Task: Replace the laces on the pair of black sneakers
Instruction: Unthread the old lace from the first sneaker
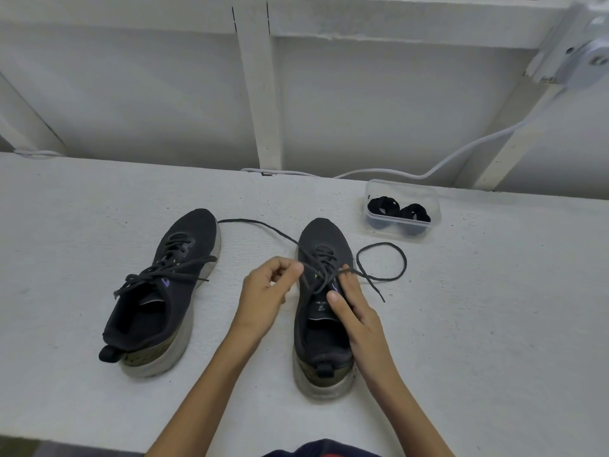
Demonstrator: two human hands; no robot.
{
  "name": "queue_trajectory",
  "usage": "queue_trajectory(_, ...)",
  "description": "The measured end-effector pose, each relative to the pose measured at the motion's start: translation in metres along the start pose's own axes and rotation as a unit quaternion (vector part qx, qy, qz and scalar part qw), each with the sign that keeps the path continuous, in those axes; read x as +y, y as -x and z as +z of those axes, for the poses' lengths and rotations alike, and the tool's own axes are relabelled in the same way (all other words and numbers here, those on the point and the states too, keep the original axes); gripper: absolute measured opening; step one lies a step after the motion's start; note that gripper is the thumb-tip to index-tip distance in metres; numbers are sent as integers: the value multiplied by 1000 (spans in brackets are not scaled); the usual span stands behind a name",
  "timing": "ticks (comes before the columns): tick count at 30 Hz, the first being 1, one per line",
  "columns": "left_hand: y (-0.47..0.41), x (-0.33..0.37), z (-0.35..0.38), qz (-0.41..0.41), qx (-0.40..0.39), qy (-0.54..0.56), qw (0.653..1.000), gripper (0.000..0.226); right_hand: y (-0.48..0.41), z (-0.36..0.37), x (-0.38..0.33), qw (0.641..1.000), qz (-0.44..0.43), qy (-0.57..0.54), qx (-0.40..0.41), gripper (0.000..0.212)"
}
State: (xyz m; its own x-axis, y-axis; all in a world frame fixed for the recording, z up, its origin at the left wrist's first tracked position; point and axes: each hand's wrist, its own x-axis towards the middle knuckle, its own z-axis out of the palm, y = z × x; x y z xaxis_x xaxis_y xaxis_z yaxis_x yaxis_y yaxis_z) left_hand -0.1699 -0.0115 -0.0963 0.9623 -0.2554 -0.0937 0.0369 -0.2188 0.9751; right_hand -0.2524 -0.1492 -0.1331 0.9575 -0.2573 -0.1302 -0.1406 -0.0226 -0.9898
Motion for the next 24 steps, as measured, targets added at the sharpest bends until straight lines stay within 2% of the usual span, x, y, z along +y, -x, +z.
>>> queue_trajectory(2,-6,2,-2,-7,14,2,1000,17,0,0,1,1000,-4,2,0,76)
queue_trajectory(6,-1,4,-3,-44,-59,13,997,31,0,1,0,1000,-2,-9,5,75)
queue_trajectory(9,5,4,-5,-14,-92,-6,996,21,0,1,0,1000,-5,-11,2,72)
queue_trajectory(11,1,2,-10,5,-58,-1,998,18,0,1,0,1000,-1,-13,3,75)
queue_trajectory(14,-12,2,-19,-13,41,76,996,18,0,0,0,1000,5,-18,3,77)
queue_trajectory(15,-14,2,-21,-20,48,88,995,22,0,0,0,1000,5,-20,3,75)
queue_trajectory(18,-6,4,-16,-38,-31,59,997,34,0,1,-1,1000,-2,-15,6,73)
queue_trajectory(20,3,3,-10,-35,-87,30,995,32,1,1,-2,1000,-8,-11,2,68)
queue_trajectory(22,6,2,-9,-16,-91,19,996,22,1,1,-2,1000,-9,-14,1,66)
queue_trajectory(24,1,0,-12,-5,-39,30,999,21,1,1,-2,1000,-3,-18,1,70)
